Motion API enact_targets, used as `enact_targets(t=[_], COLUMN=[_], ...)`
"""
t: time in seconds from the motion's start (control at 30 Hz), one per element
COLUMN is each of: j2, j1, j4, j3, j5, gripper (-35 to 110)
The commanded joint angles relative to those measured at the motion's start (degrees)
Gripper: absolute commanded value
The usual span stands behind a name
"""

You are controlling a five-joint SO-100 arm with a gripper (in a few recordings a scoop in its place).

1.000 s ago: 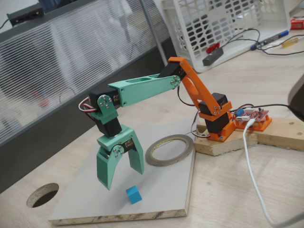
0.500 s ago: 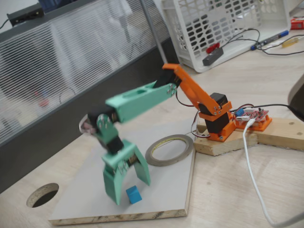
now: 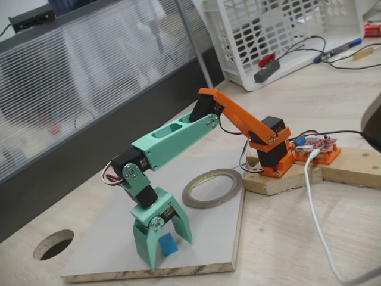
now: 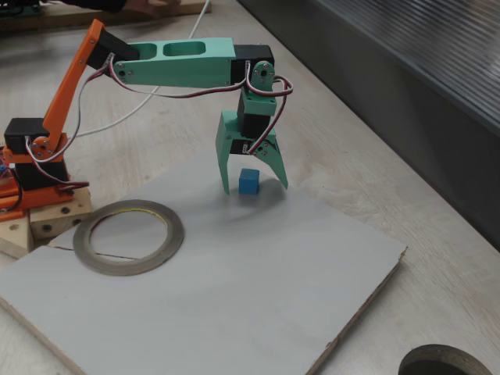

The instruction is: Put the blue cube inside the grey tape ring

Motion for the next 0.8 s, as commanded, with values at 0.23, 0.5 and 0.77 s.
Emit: enact_targets(t=[0.23,0.5,0.77], j2=[0.2,0.6,1.1], j1=[-0.3,-0.3,0.1], j4=[0.6,0.5,-4.7], j3=[-0.4,-1.1,-1.3], j5=[1.0,1.2,1.1], gripper=[68,62,25])
